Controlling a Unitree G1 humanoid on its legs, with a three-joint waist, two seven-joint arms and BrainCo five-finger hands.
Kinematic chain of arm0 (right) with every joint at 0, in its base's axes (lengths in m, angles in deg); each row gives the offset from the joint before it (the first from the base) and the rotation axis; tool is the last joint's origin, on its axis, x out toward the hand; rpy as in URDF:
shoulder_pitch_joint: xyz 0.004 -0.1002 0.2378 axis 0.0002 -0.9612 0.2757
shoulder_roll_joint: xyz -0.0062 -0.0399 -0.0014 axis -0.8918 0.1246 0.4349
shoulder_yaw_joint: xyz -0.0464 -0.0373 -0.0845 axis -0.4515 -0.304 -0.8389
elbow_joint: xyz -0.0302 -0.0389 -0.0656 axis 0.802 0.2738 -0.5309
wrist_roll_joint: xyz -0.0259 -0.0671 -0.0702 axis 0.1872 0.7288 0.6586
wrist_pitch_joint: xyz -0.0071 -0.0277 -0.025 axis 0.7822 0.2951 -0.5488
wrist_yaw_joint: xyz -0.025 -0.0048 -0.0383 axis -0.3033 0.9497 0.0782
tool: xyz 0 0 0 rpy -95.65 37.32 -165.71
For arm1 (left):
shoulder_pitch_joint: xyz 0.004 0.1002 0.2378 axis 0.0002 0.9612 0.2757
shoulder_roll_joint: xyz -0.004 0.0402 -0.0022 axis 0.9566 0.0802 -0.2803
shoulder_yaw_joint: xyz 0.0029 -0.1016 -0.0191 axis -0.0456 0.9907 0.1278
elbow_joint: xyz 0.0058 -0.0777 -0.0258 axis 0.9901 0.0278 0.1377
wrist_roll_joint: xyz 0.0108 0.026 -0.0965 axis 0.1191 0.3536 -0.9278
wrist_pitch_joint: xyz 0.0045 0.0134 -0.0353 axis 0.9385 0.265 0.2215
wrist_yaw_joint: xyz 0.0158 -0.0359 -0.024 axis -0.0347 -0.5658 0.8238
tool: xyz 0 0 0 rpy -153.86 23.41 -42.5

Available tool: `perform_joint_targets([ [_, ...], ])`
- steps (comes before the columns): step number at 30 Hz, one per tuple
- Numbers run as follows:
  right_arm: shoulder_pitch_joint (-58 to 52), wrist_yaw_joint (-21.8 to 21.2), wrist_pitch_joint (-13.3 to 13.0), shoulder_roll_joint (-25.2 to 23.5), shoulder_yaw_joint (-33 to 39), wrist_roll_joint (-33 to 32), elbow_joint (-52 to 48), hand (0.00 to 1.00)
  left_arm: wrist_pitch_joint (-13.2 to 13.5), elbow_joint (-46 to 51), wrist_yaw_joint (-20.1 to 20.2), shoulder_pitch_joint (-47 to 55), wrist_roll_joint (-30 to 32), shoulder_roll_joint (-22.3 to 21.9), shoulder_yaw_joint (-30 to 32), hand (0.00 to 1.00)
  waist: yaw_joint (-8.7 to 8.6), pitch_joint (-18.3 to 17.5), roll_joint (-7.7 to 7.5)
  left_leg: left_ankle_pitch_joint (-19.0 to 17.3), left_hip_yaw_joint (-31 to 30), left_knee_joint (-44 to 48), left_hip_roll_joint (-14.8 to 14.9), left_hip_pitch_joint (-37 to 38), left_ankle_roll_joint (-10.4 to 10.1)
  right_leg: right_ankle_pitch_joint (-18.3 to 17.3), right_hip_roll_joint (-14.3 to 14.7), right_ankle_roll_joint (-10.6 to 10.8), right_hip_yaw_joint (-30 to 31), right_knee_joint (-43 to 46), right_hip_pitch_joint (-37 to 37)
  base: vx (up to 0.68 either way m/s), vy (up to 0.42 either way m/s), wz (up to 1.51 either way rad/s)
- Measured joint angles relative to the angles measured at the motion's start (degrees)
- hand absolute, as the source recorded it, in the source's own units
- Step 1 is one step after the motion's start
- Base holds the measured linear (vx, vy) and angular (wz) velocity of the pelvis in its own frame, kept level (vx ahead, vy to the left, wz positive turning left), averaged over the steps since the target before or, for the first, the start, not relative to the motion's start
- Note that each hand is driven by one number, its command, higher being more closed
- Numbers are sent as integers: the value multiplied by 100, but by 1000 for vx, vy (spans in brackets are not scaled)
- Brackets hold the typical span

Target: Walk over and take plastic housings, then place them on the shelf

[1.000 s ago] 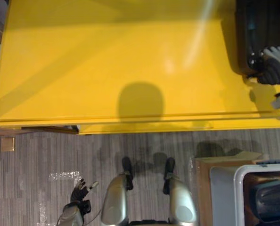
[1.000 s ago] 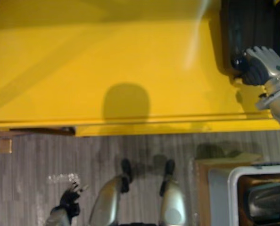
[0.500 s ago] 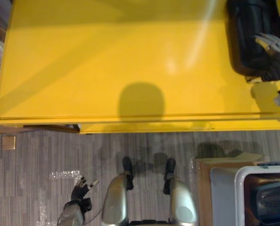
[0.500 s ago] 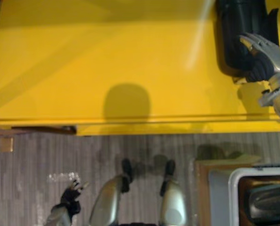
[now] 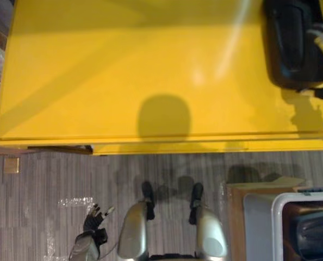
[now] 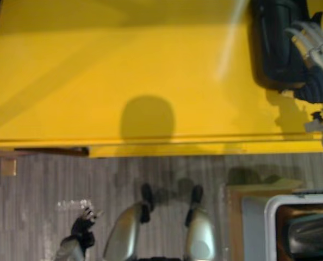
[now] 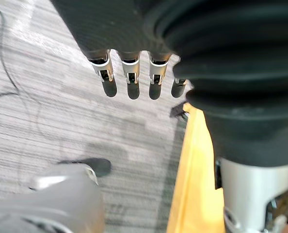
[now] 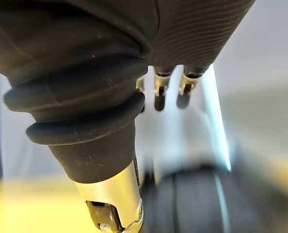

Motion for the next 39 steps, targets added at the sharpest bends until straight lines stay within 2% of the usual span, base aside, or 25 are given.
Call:
perform_joint_targets([
  [2, -328, 521, -202, -582, 456, 99, -146, 0, -37, -127, 72, 120, 33, 9, 175, 0, -153, -199, -296, 10, 136, -151, 28, 150, -23, 6, 39, 10, 65, -106, 60, 48, -18, -21],
  [3, -424, 636, -231, -737, 565, 91, -147, 0, -57, -222, 119, 128, 54, 12, 179, 0, -186, -273, -353, 5, 149, -177, 30, 184, -32, 14, 49, 21, 76, -157, 98, 65, -21, -19],
  [5, -721, 1039, -282, -1410, 919, 87, -139, 0, -235, -464, 226, 149, 82, -37, 179, 0, -309, -671, -529, -17, 240, -337, 27, 401, -67, 43, 80, 31, 121, -358, 284, 124, -6, -16],
  [7, -833, 1243, -277, -1877, 1086, 5, -110, 0, -292, -495, 243, 160, 230, -136, 177, 0, -320, -960, -571, -68, 301, -404, 29, 600, -118, 51, 101, 32, 203, -481, 460, 143, 6, -21],
  [10, -1015, 1582, -175, -2541, 1111, -232, 183, 0, -417, -573, 298, 132, 232, -280, 172, 0, -380, -1366, -488, -86, 330, -559, 19, 921, -148, 51, 79, 32, 195, -572, 741, 97, 14, -8],
  [12, -1155, 1563, -33, -3195, 1191, -630, 498, 0, -521, -753, 261, 149, 231, -419, 164, 0, -397, -1625, -327, -88, 426, -720, 4, 1229, -154, 51, 75, 33, 204, -618, 957, 74, 23, -14],
  [15, -1408, 1448, 196, -3833, 1195, -1120, 890, 0, -659, -923, 121, 178, 209, -570, 154, 0, -421, -1779, -104, -77, 470, -871, -32, 1486, -168, 47, 61, 37, 209, -658, 1138, 4, 14, -12],
  [16, -1475, 1419, 270, -3978, 1183, -1230, 972, 0, -663, -923, 96, 194, 186, -589, 153, 0, -420, -1803, -72, -62, 491, -922, -38, 1522, -182, 47, 59, 38, 216, -661, 1145, -46, 4, -15],
  [17, -1573, 1331, 454, -4266, 1165, -1437, 1165, 0, -676, -925, 85, 212, 160, -588, 154, 0, -418, -1823, -38, -28, 518, -982, -57, 1591, -193, 18, 45, 75, 216, -687, 1193, -66, -14, -13],
  [18, -1676, 1260, 606, -4477, 1119, -1744, 1455, 0, -721, -946, 34, 225, 119, -591, 143, 0, -418, -1827, -44, 35, 532, -1083, -73, 1686, -203, 0, 38, 99, 213, -694, 1235, -76, -21, -10],
  [21, -1882, 1155, 762, -4854, 826, -2452, 2091, 0, -792, -1136, -118, 274, -82, -601, 117, 0, -419, -1874, 30, 250, 592, -1532, -131, 2015, -216, -14, 50, 94, 223, -696, 1351, -67, -10, -8],
  [23, -1937, 1066, 910, -5106, 614, -2706, 2496, 0, -864, -1136, -137, 319, -283, -608, 120, 0, -398, -1873, 22, 397, 603, -1821, -160, 2190, -247, -20, 70, 95, 216, -710, 1392, -80, -9, -3],
  [26, -1948, 1033, 1121, -5504, 238, -2880, 3345, 0, -911, -1149, -166, 354, -299, -679, 142, 0, -262, -1873, -65, 536, 617, -2065, -163, 2354, -269, -13, 107, 91, 206, -754, 1445, -23, -3, 0],
  [28, -1952, 918, 1180, -5680, 108, -3133, 3644, 0, -915, -1153, -165, 351, -284, -741, 307, 0, -152, -1891, -81, 537, 617, -2067, -163, 2357, -272, -11, 108, 92, 194, -791, 1470, -1, 4, 3],
  [30, -1939, 826, 1185, -5724, 9, -3360, 3790, 0, -907, -1153, -142, 334, -256, -757, 337, 0, -119, -1892, -100, 533, 614, -2070, -176, 2356, -268, 5, 104, 97, 173, -860, 1533, 20, 15, 4],
  [32, -1880, 571, 1052, -5721, -79, -3763, 3952, 0, -900, -1156, -73, 319, -136, -745, 336, 0, -117, -1896, -94, 532, 639, -2072, -182, 2356, -248, 40, 104, 118, 181, -909, 1540, 50, 18, -3],
  [36, -1836, -89, 897, -5718, -251, -3835, 4176, 0, -871, -1154, 170, 223, 454, -718, 250, 0, -114, -1880, -114, 505, 762, -2070, -167, 2417, -290, 122, 137, 114, 247, -1056, 1626, 70, 2, -11],
  [39, -1814, -265, 895, -5718, -417, -3774, 4299, 0, -870, -1154, 243, 138, 557, -696, -31, 0, -124, -1862, -121, 478, 811, -2070, -155, 2484, -329, 125, 157, 114, 264, -1125, 1712, 36, -13, -7],
])
